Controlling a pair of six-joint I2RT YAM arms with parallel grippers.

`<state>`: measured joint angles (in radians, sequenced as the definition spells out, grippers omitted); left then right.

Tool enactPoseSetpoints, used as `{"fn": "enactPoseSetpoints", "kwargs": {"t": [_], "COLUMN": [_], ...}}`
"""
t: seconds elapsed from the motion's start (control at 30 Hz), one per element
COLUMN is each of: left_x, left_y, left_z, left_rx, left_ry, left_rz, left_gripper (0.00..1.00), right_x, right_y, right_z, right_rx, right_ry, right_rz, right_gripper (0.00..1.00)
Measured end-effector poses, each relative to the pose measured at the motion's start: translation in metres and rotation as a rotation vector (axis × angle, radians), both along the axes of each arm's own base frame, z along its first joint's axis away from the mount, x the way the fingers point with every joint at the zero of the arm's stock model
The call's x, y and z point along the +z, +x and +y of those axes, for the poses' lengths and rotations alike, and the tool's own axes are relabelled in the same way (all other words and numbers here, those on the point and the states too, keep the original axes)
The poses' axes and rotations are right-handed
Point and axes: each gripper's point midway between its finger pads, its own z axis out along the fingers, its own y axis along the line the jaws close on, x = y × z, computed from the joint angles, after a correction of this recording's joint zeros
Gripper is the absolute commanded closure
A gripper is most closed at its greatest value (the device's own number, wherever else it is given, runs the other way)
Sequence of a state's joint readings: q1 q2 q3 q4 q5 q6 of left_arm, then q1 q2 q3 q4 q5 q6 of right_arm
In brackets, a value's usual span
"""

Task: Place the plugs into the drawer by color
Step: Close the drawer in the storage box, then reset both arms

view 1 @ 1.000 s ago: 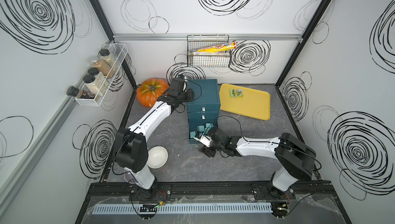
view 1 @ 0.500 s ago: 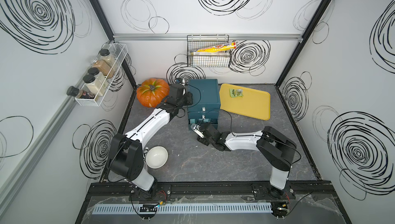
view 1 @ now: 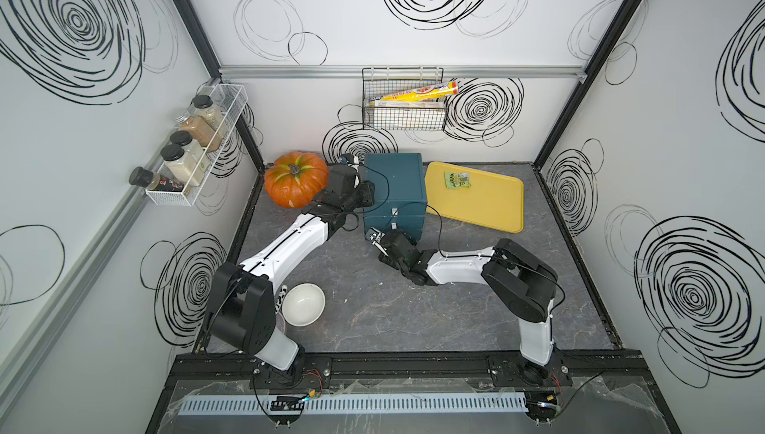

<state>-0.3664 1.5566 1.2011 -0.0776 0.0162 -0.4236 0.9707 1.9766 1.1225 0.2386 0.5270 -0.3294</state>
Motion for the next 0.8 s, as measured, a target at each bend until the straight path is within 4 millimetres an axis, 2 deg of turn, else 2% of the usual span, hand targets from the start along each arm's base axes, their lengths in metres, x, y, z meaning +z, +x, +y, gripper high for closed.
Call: {"fn": "enactPoseSetpoints", "kwargs": {"t": [0.07, 0.1, 0.13, 0.23, 0.27, 0.3, 0.47, 0.5, 0.57, 0.63, 0.7, 0.8], "left_x": [0.000, 0.000, 0.000, -0.001, 0.001, 0.004, 0.035, 0.038, 0.033, 0.009, -0.036, -0.089], "left_y": [-0.002, -0.004, -0.006, -0.019, -0.025, -0.033, -0.089, -0.098, -0.108, -0.111, -0.117, -0.132], "left_z": [0.001, 0.001, 0.001, 0.005, 0.008, 0.013, 0.057, 0.068, 0.086, 0.098, 0.112, 0.132], "left_rx": [0.000, -0.001, -0.001, 0.005, 0.013, 0.029, 0.135, 0.164, 0.219, 0.250, 0.270, 0.273], "left_ry": [0.000, -0.002, -0.005, 0.013, 0.031, 0.046, 0.091, 0.096, 0.114, 0.169, 0.273, 0.413], "left_rz": [-0.001, 0.002, 0.004, 0.016, 0.010, -0.002, -0.220, -0.270, -0.344, -0.374, -0.343, -0.276], "left_gripper": [0.51, 0.45, 0.38, 0.05, 0.01, 0.01, 0.01, 0.01, 0.01, 0.01, 0.01, 0.01], "right_x": [0.000, 0.000, 0.000, 0.013, 0.023, 0.041, 0.149, 0.164, 0.177, 0.170, 0.141, 0.101], "right_y": [0.001, 0.001, 0.000, -0.016, -0.024, -0.034, -0.075, -0.080, -0.079, -0.070, -0.064, -0.060], "right_z": [0.003, 0.003, 0.002, -0.011, -0.019, -0.028, -0.074, -0.086, -0.111, -0.137, -0.166, -0.191], "right_rx": [0.003, 0.004, 0.006, 0.026, 0.033, 0.040, 0.060, 0.050, -0.012, -0.111, -0.217, -0.309], "right_ry": [0.003, 0.004, 0.012, 0.059, 0.087, 0.135, 0.494, 0.555, 0.638, 0.676, 0.649, 0.560], "right_rz": [-0.002, -0.002, -0.003, 0.000, -0.004, -0.016, -0.167, -0.187, -0.207, -0.218, -0.209, -0.175], "right_gripper": [0.28, 0.27, 0.26, 0.17, 0.03, 0.00, 0.00, 0.00, 0.00, 0.00, 0.00, 0.00]}}
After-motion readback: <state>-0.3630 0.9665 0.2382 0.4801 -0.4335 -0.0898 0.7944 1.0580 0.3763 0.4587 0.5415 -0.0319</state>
